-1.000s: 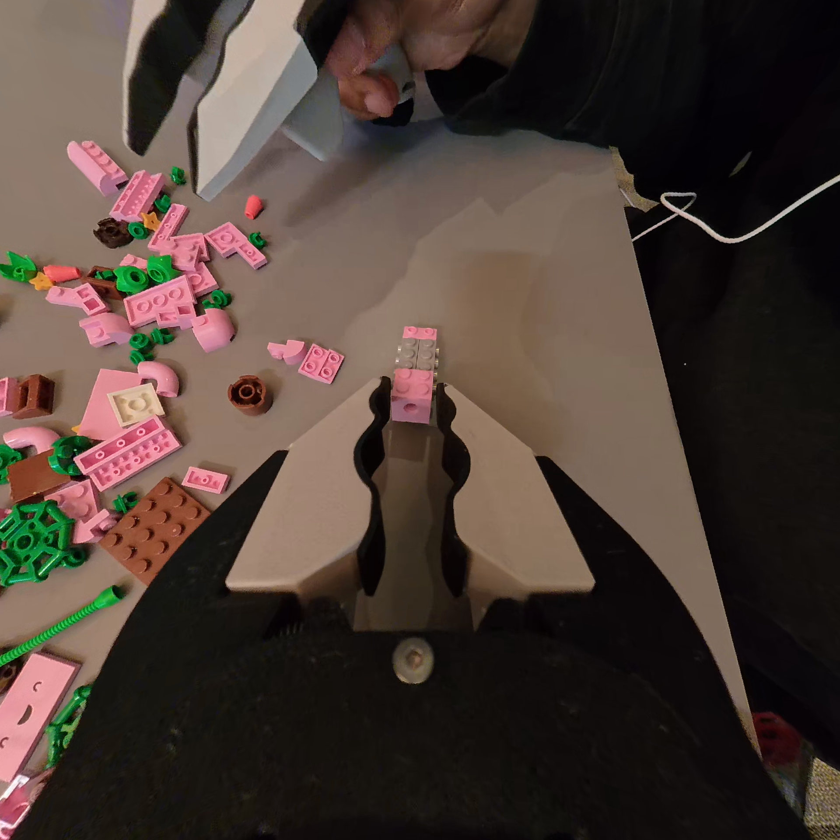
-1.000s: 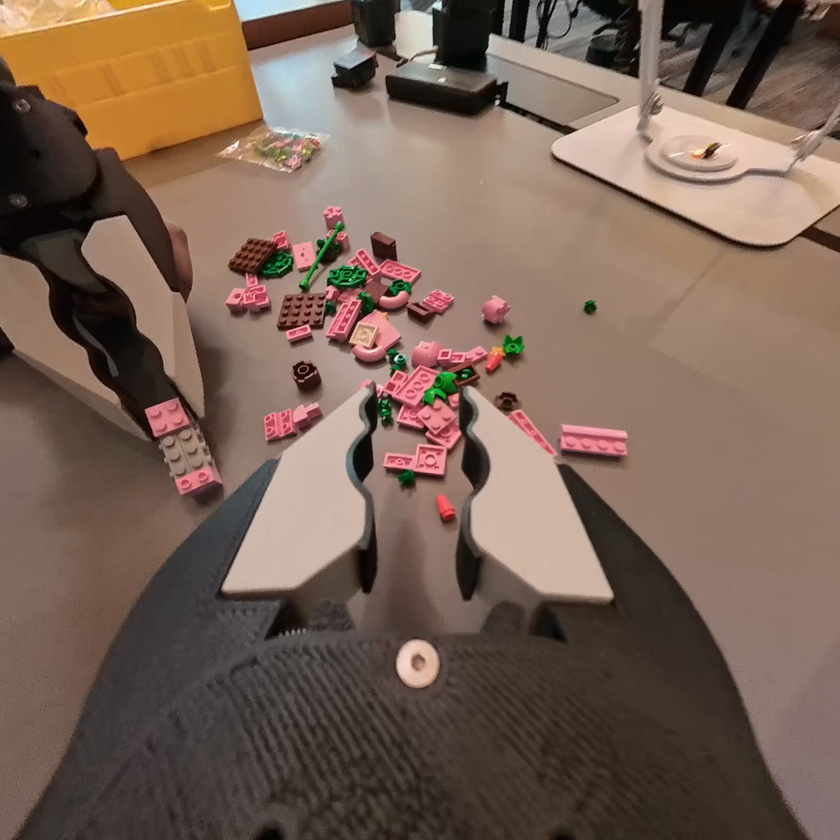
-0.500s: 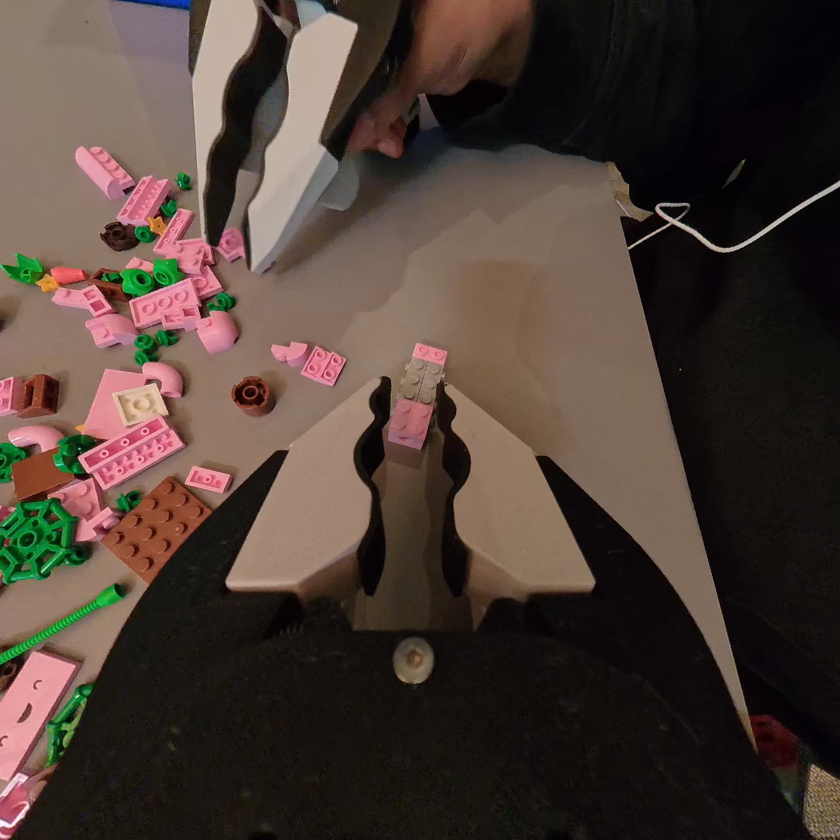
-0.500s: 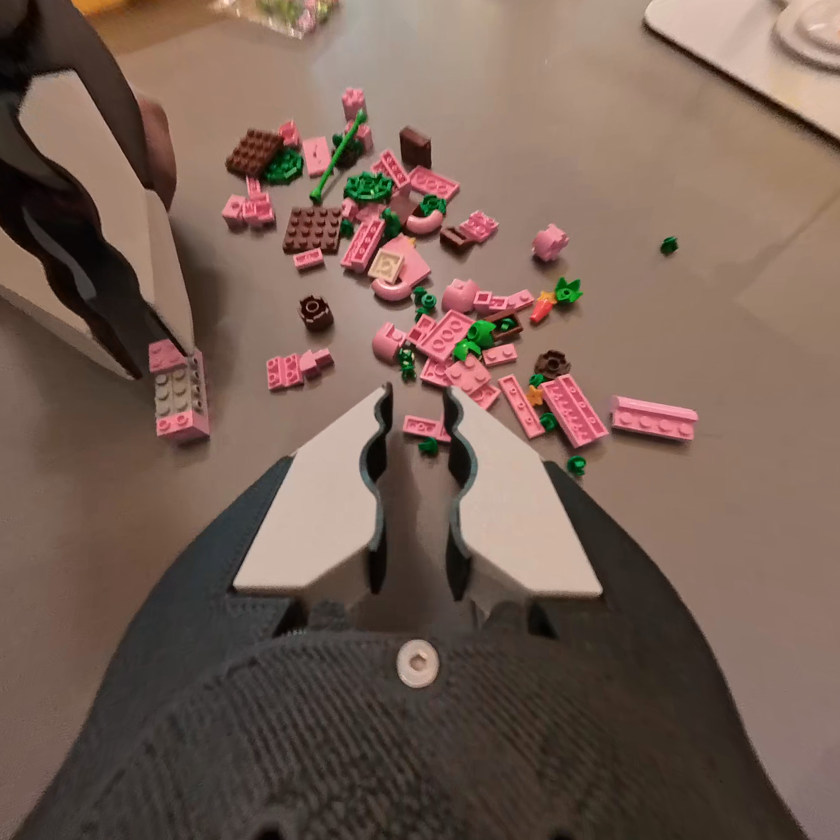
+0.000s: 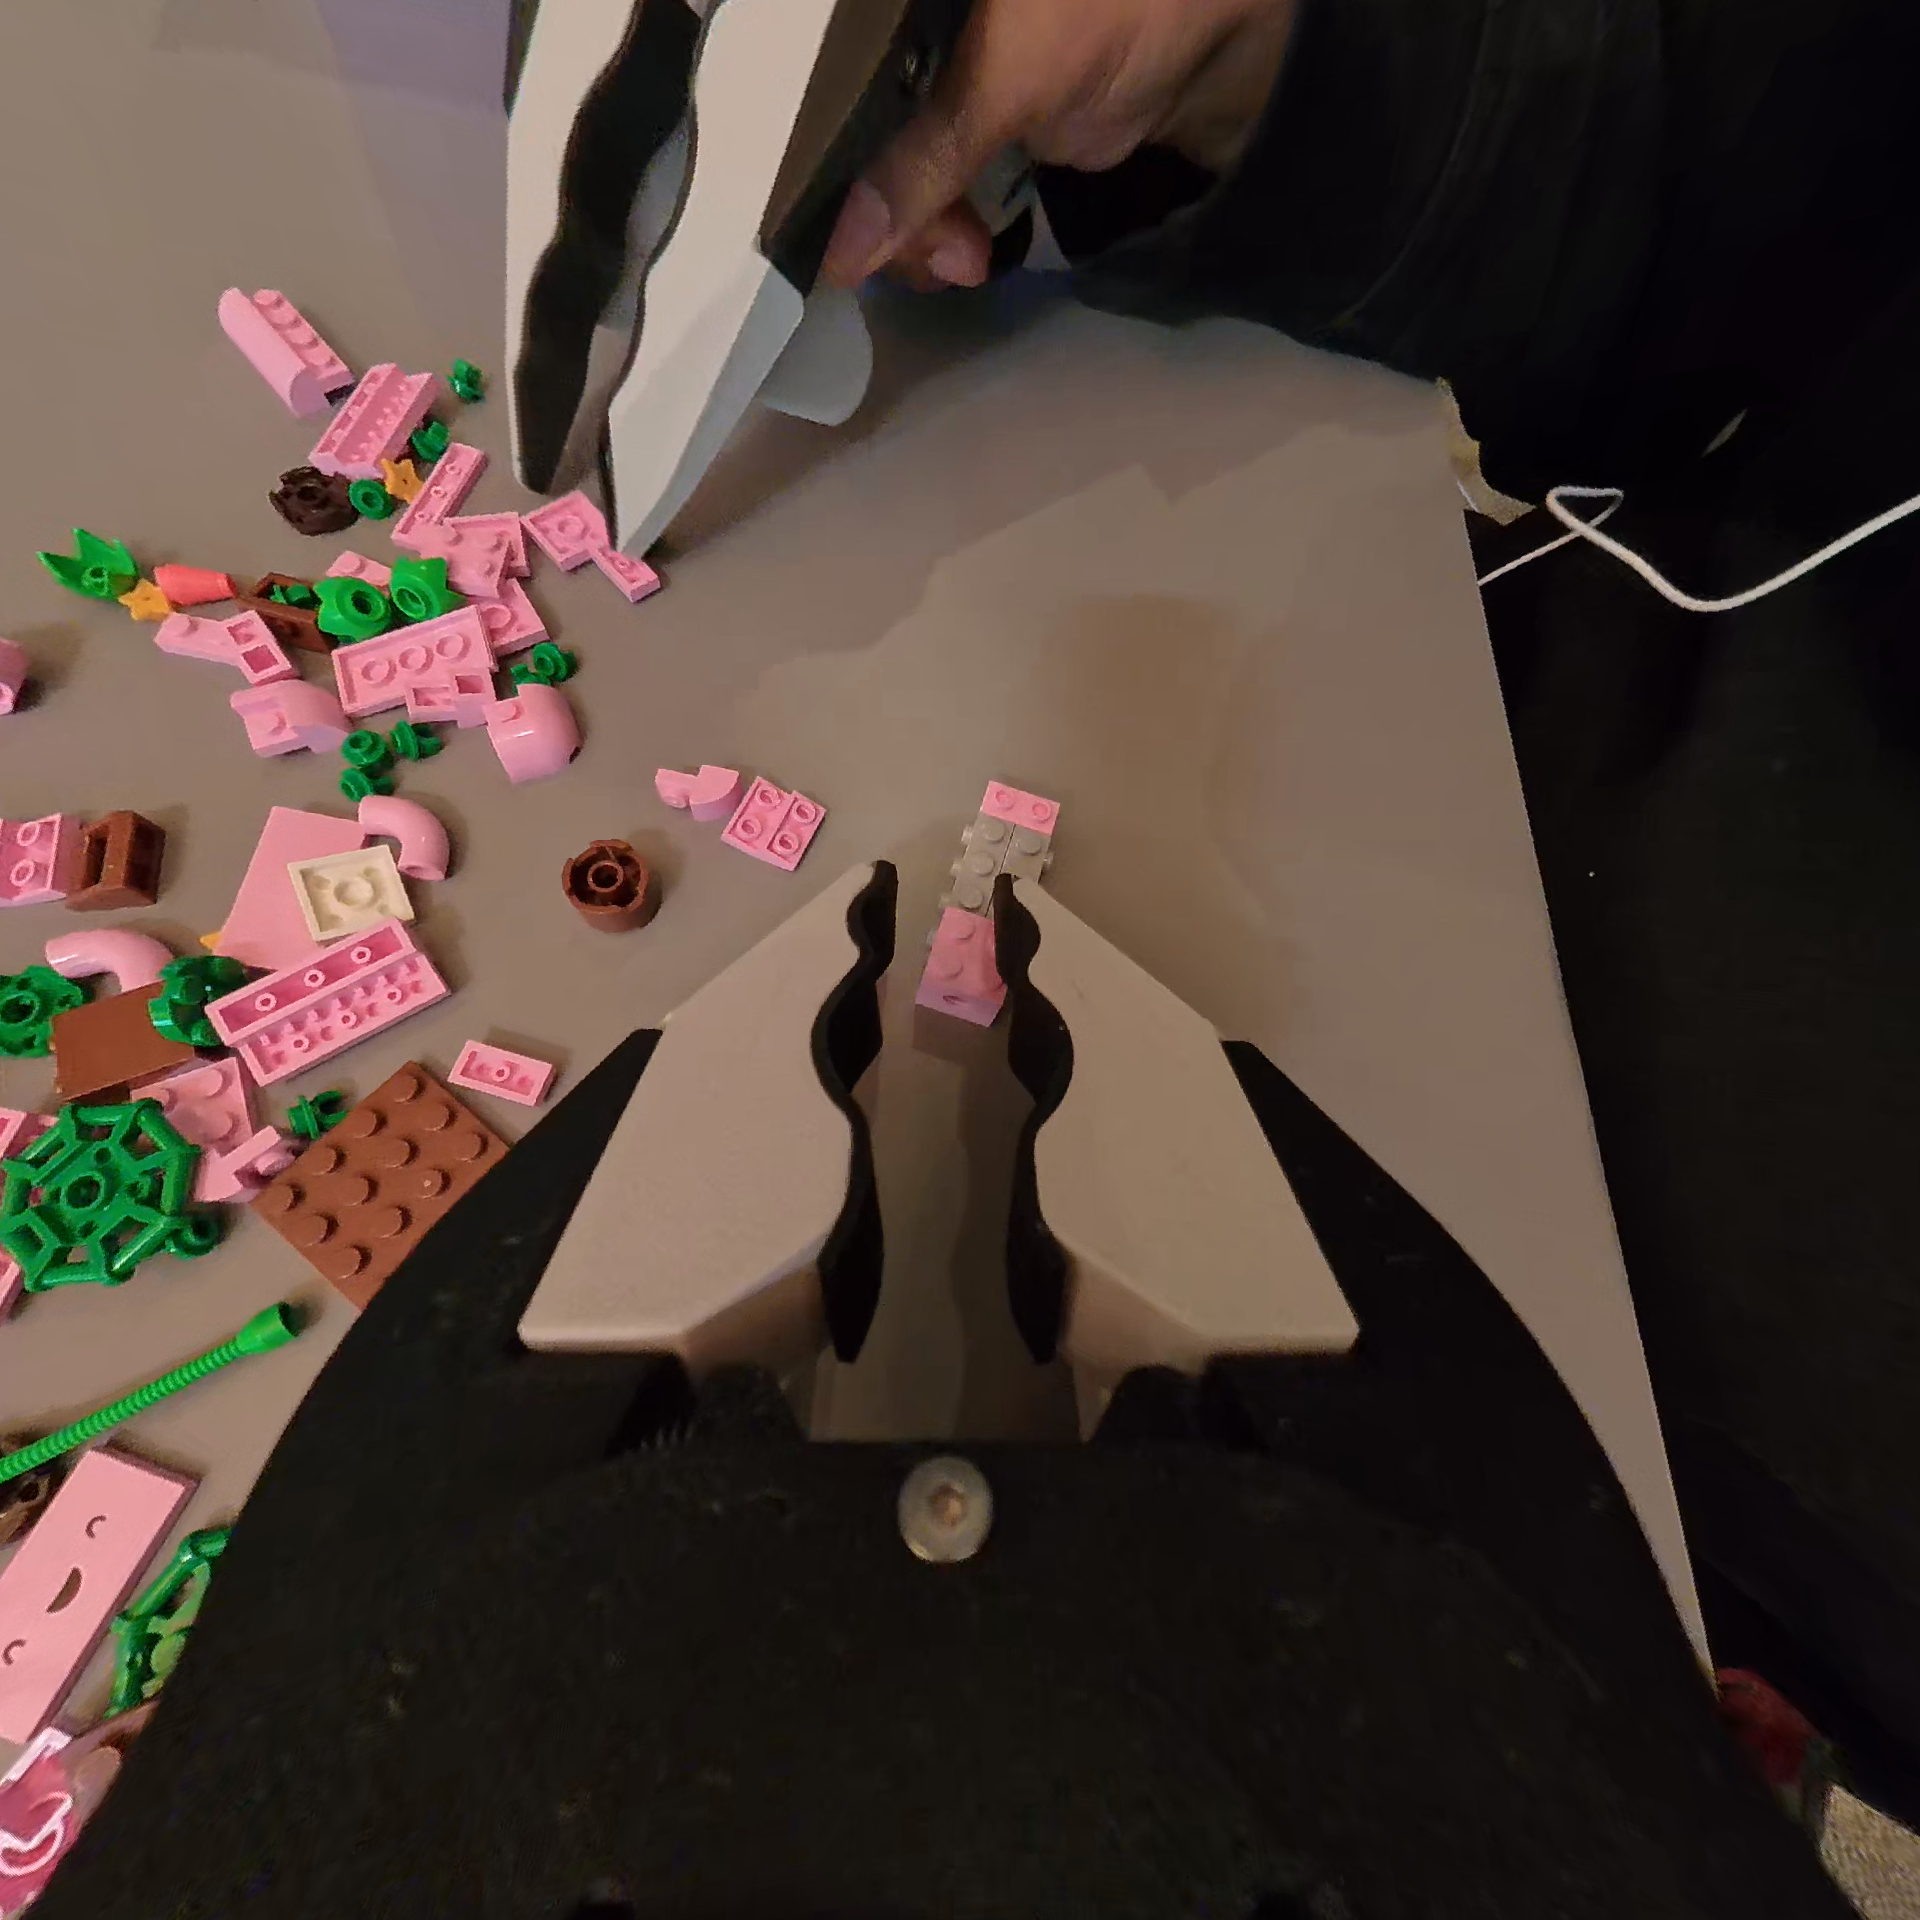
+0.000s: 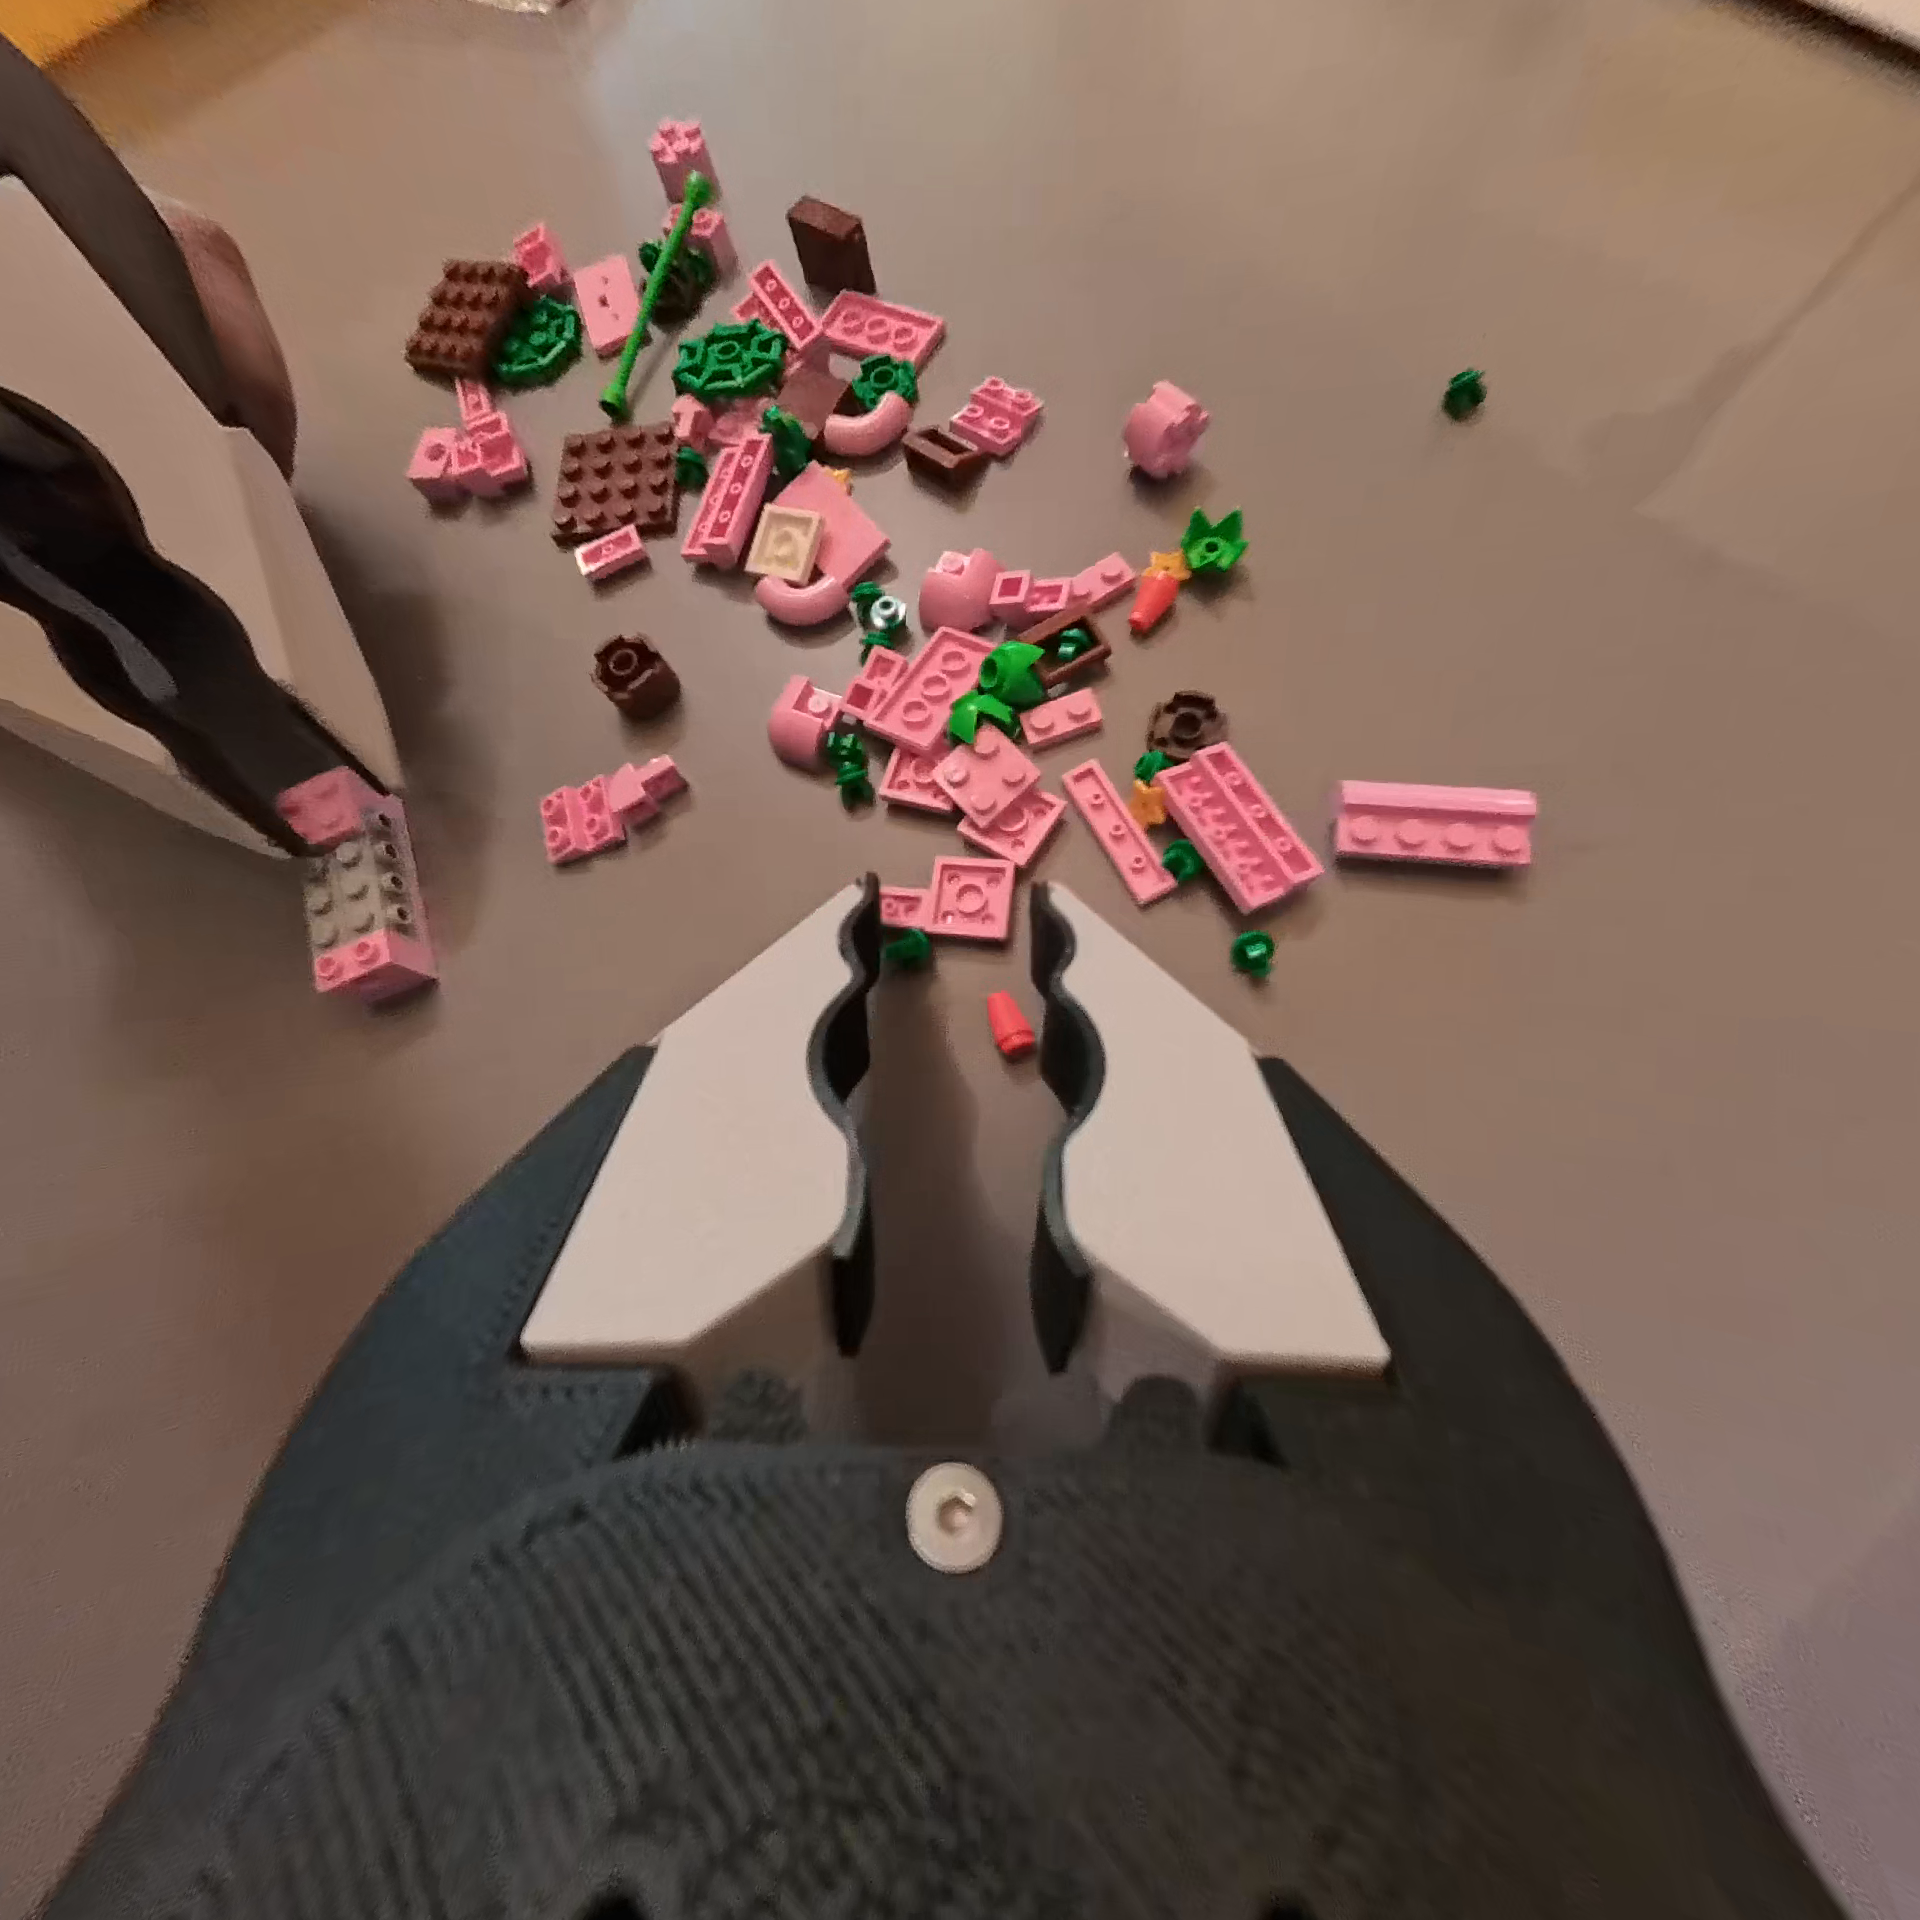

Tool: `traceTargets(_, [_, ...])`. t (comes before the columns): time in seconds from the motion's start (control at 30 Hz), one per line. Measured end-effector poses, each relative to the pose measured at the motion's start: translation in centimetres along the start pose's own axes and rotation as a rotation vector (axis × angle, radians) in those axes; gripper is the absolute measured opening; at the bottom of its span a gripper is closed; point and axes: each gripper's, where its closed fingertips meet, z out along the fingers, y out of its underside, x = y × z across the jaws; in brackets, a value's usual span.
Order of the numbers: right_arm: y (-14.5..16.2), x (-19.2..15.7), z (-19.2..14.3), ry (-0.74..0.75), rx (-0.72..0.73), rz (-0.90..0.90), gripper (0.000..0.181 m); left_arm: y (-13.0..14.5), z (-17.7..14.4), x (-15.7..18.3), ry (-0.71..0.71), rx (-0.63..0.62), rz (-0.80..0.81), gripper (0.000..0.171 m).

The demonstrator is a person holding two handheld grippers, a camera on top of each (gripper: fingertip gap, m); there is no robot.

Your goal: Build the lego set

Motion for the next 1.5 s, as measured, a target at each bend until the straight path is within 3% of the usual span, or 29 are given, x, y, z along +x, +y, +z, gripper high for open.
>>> traceTargets(0.23, [0.0, -0.9, 0.2, -0.044, 0.000, -0.014, 0.015, -0.1, -0.1, 0.1, 0.005, 0.010, 0.004, 0.016])
traceTargets(0.37, [-2.5, -2.2, -0.9, -0.095, 0.133, -0.058, 0.015, -0.6, -0.4, -0.1, 0.003, 0.050, -0.012, 0.016])
traceTargets(0.6, [-6.0, -6.2, -3.1, -0.105, 0.355, -0.363, 0.015, -4.3, -2.6, -0.8, 0.001, 0.301, -0.105, 0.022])
traceTargets(0.73, [-6.2, -8.1, -3.2, -0.110, 0.405, -0.491, 0.015, -4.6, -3.3, -1.6, -0.025, 0.337, -0.138, 0.022])
traceTargets(0.87, [-6.7, -9.8, -3.4, -0.130, 0.466, -0.540, 0.015, -5.4, -3.1, -0.5, 0.092, 0.383, -0.223, 0.030])
traceTargets(0.97, [-6.3, -9.2, -2.4, -0.075, 0.417, -0.548, 0.015, -5.1, -2.8, -0.9, 0.062, 0.362, -0.224, 0.030])
traceTargets(1.07, [-4.0, -5.8, -0.8, 0.011, 0.227, -0.500, 0.015, -4.8, -3.0, -1.7, 0.011, 0.360, -0.228, 0.030])
traceTargets(1.17, [-1.3, -2.6, 0.0, 0.024, 0.039, -0.323, 0.015, -4.9, -3.3, -2.0, 0.006, 0.375, -0.241, 0.030])
traceTargets(1.3, [-0.6, -1.4, -0.1, -0.021, 0.009, -0.150, 0.016, -4.8, -3.2, -2.0, -0.004, 0.367, -0.234, 0.029])
traceTargets(1.43, [-1.0, -1.3, -0.1, 0.008, 0.033, -0.176, 0.030, -4.7, -3.1, -2.2, -0.017, 0.357, -0.230, 0.029])
traceTargets(1.5, [-1.8, -1.6, 0.0, 0.014, 0.075, -0.193, 0.025, -4.7, -3.3, -2.5, -0.036, 0.364, -0.231, 0.030])
